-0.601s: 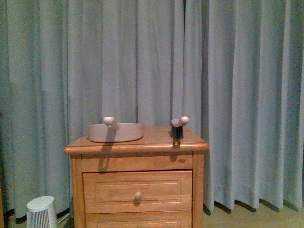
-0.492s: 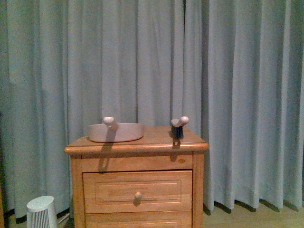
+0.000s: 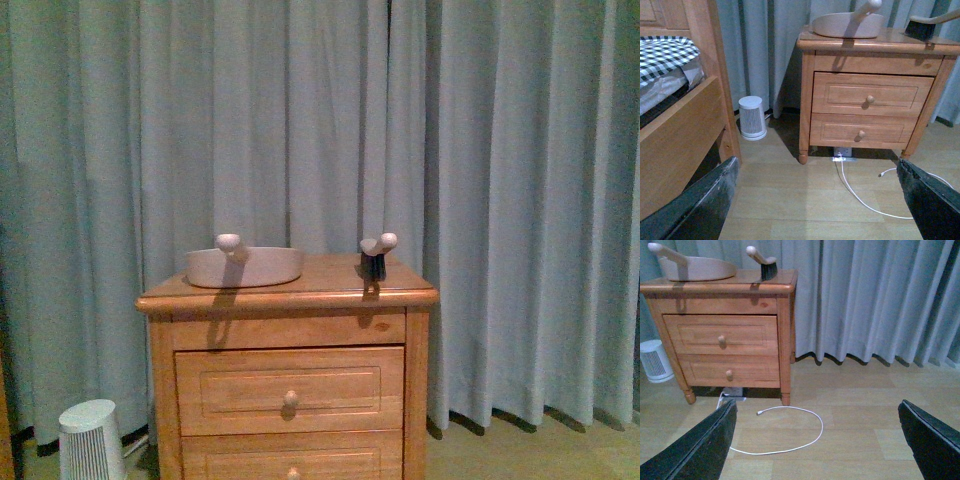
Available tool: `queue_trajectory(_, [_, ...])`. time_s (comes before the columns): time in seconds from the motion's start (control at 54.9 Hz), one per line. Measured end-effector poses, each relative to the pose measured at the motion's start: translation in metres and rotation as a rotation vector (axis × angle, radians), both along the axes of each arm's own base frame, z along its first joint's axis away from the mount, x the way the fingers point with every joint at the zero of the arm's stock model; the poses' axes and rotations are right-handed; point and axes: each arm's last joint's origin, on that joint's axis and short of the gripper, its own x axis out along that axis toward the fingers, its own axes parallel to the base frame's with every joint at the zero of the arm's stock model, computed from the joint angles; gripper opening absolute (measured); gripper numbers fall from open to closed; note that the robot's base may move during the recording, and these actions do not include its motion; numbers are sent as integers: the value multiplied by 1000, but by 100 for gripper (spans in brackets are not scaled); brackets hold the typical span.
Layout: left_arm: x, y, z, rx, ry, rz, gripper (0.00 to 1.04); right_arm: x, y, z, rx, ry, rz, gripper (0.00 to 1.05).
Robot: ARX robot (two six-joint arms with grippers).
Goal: Clean up trash
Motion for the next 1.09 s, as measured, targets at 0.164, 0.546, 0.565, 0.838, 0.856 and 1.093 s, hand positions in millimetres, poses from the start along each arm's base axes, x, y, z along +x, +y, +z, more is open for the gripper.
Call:
queue_trajectory(0.164, [0, 0, 0, 0, 0, 0, 97, 0, 0, 0, 0, 0, 0, 97])
queue_trajectory(0.546, [0, 0, 0, 0, 0, 0, 97, 0, 0, 0, 0, 0, 0, 97])
queue_trajectory(0.565, [0, 0, 0, 0, 0, 0, 97, 0, 0, 0, 0, 0, 0, 97])
queue_trajectory(0.838, [0, 0, 0, 0, 0, 0, 97, 0, 0, 0, 0, 0, 0, 97])
queue_trajectory(0.856, [0, 0, 0, 0, 0, 0, 97, 0, 0, 0, 0, 0, 0, 97])
queue_trajectory(1.093, [0, 0, 0, 0, 0, 0, 97, 0, 0, 0, 0, 0, 0, 97])
